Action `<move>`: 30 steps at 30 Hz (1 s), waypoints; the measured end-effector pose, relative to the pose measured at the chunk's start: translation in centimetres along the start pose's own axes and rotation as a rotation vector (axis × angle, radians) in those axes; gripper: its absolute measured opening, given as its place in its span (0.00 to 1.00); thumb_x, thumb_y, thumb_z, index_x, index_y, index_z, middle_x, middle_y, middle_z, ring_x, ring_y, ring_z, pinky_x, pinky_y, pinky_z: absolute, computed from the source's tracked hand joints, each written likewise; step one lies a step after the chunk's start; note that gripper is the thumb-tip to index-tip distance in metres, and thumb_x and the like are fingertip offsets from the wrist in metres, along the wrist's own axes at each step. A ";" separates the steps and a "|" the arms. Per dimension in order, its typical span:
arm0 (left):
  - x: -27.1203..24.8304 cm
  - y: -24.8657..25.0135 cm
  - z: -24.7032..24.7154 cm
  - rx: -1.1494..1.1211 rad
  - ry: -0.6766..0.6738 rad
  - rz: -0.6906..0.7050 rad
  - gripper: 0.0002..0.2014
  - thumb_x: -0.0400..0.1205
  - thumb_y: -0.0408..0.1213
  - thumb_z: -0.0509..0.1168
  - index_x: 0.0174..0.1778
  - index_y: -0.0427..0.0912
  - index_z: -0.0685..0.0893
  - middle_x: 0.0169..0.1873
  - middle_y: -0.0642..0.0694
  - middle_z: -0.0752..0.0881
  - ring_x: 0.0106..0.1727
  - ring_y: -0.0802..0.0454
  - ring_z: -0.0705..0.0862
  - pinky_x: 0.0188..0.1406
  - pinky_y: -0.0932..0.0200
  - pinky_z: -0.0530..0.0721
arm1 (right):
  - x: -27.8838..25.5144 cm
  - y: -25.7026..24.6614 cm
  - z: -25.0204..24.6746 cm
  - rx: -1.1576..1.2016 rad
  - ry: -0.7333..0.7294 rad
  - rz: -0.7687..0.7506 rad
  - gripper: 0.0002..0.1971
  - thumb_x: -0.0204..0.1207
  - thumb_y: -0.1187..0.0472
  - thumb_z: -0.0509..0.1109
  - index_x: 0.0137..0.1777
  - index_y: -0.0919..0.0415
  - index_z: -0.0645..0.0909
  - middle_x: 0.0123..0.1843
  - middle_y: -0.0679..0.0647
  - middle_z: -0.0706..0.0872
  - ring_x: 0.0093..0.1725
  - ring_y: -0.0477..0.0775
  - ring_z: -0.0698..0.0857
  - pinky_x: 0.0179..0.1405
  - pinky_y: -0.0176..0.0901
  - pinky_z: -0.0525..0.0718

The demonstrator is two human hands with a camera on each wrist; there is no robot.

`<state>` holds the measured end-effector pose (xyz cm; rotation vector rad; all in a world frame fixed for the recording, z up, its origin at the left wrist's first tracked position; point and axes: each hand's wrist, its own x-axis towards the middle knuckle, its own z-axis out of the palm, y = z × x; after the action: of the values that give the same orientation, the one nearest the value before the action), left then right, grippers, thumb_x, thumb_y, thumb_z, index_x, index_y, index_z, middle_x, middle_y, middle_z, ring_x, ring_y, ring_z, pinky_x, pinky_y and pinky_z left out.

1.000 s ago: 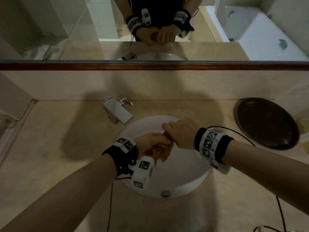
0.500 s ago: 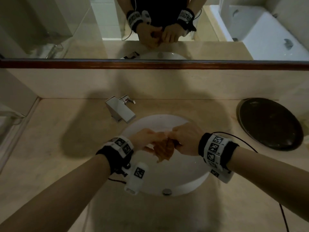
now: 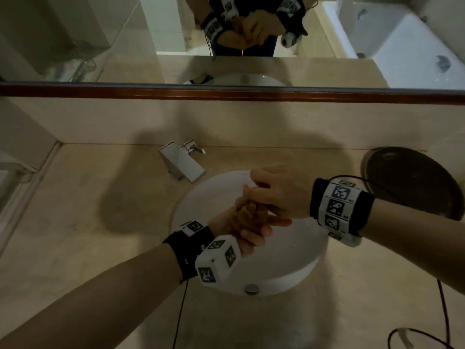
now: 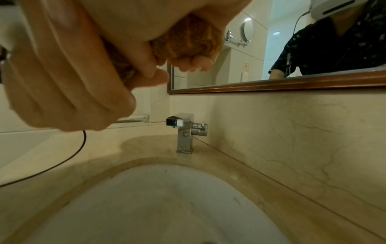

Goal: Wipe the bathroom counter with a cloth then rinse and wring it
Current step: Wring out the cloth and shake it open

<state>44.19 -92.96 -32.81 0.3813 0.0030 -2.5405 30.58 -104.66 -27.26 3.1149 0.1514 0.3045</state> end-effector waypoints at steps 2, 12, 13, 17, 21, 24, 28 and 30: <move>-0.1 0.0 -0.1 0.130 -0.048 0.010 0.47 0.69 0.75 0.54 0.64 0.35 0.80 0.26 0.50 0.81 0.22 0.61 0.76 0.16 0.71 0.71 | -0.2 0.2 0.3 -0.024 0.026 -0.016 0.20 0.67 0.61 0.76 0.56 0.59 0.71 0.47 0.58 0.70 0.30 0.58 0.74 0.22 0.47 0.77; 1.1 2.5 2.1 1.649 0.849 -0.233 0.13 0.80 0.43 0.64 0.32 0.41 0.75 0.24 0.48 0.73 0.22 0.53 0.70 0.23 0.62 0.69 | 0.7 -1.4 1.6 -0.049 -0.648 0.463 0.07 0.75 0.54 0.64 0.41 0.57 0.72 0.33 0.52 0.81 0.31 0.56 0.81 0.29 0.43 0.79; 1.5 2.6 2.0 1.886 0.923 -0.262 0.11 0.80 0.43 0.63 0.38 0.38 0.78 0.26 0.47 0.74 0.24 0.52 0.71 0.26 0.60 0.71 | 0.9 -1.8 2.0 -0.015 -0.672 0.590 0.07 0.74 0.55 0.63 0.38 0.58 0.75 0.31 0.51 0.80 0.30 0.54 0.80 0.31 0.43 0.81; 1.9 3.0 1.8 2.445 0.982 -0.370 0.11 0.83 0.40 0.58 0.50 0.41 0.84 0.26 0.48 0.76 0.24 0.52 0.74 0.22 0.61 0.69 | 1.4 -3.9 4.0 0.582 -0.670 1.164 0.16 0.74 0.61 0.70 0.27 0.56 0.71 0.25 0.52 0.74 0.28 0.54 0.76 0.28 0.40 0.74; 1.4 3.4 1.7 2.665 0.859 -0.373 0.11 0.82 0.39 0.59 0.41 0.40 0.85 0.21 0.48 0.74 0.20 0.51 0.72 0.20 0.62 0.68 | 0.3 -5.6 4.7 1.590 -0.396 1.533 0.20 0.73 0.68 0.65 0.25 0.55 0.60 0.18 0.50 0.62 0.16 0.49 0.58 0.19 0.33 0.61; 1.3 3.2 1.1 2.663 0.870 -0.305 0.10 0.81 0.39 0.59 0.42 0.40 0.84 0.21 0.48 0.73 0.22 0.49 0.72 0.22 0.61 0.70 | -0.3 -5.0 4.5 1.842 -0.396 1.506 0.15 0.74 0.58 0.62 0.26 0.57 0.66 0.17 0.49 0.61 0.16 0.47 0.55 0.17 0.29 0.56; 1.3 2.6 0.8 2.621 0.907 -0.237 0.09 0.83 0.40 0.58 0.42 0.41 0.80 0.22 0.50 0.70 0.21 0.52 0.69 0.25 0.59 0.70 | -0.8 -4.4 4.3 1.584 -0.522 1.381 0.19 0.81 0.50 0.60 0.36 0.62 0.83 0.19 0.50 0.64 0.18 0.48 0.59 0.23 0.36 0.55; 1.4 2.2 0.4 2.539 0.969 -0.228 0.08 0.83 0.38 0.57 0.39 0.42 0.77 0.24 0.48 0.70 0.22 0.52 0.69 0.26 0.57 0.72 | -0.3 -4.2 4.1 1.307 -0.530 1.241 0.15 0.82 0.53 0.62 0.43 0.61 0.84 0.23 0.50 0.70 0.22 0.50 0.67 0.25 0.40 0.64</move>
<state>44.16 -95.64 -32.67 2.1454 -2.6257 -0.5909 30.66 -100.52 -31.44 3.5083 -2.4681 -1.0674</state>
